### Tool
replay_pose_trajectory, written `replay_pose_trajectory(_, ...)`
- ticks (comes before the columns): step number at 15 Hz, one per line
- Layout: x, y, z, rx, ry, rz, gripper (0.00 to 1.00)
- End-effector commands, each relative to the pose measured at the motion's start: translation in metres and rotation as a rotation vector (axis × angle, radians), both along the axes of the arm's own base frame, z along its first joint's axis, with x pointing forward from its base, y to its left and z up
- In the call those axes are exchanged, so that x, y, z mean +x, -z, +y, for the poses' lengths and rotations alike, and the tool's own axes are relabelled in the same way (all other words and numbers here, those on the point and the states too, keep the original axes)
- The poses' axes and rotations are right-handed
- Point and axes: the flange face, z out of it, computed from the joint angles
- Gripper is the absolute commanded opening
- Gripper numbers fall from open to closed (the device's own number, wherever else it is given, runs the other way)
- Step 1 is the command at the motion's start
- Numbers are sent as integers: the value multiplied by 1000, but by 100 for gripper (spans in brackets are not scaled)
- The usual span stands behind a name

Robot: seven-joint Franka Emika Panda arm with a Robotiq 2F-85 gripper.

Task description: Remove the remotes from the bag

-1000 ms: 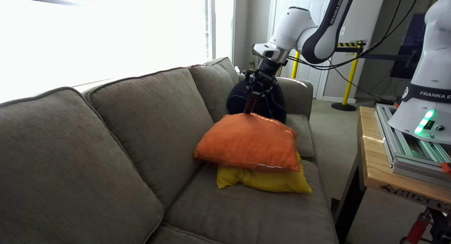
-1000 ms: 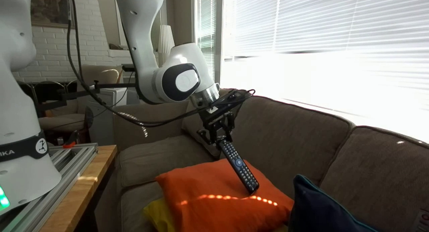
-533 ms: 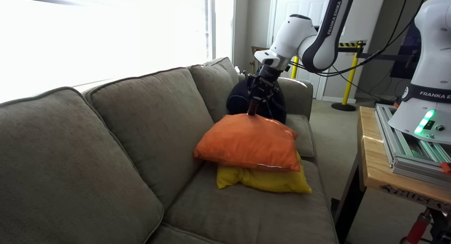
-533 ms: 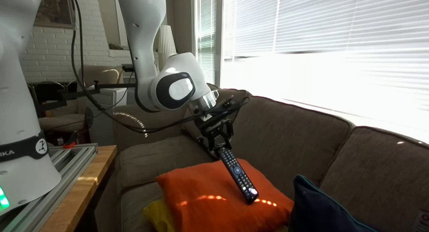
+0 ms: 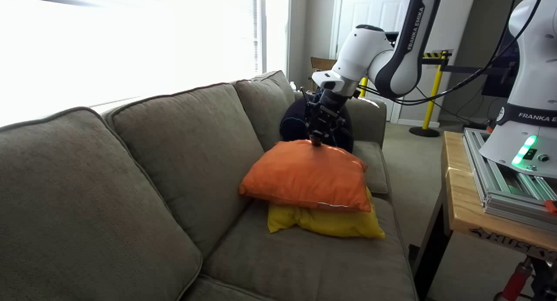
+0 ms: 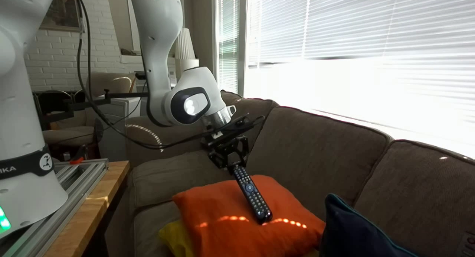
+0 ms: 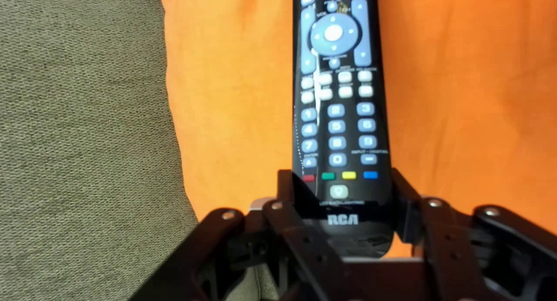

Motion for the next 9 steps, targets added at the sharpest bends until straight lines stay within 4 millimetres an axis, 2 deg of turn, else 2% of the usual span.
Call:
replay_pose_trajectory(1, -7, 3, 5, 23, 44, 10, 78)
replay_pose_trajectory(2, -7, 3, 6, 29, 56, 13, 80)
replay_pose_trajectory(5, -5, 0, 6, 48, 93, 17, 99)
replay_pose_trajectory(8, -4, -8, 7, 69, 139, 38, 100)
replay_pose_trajectory(9, -3, -17, 7, 76, 176, 65, 100)
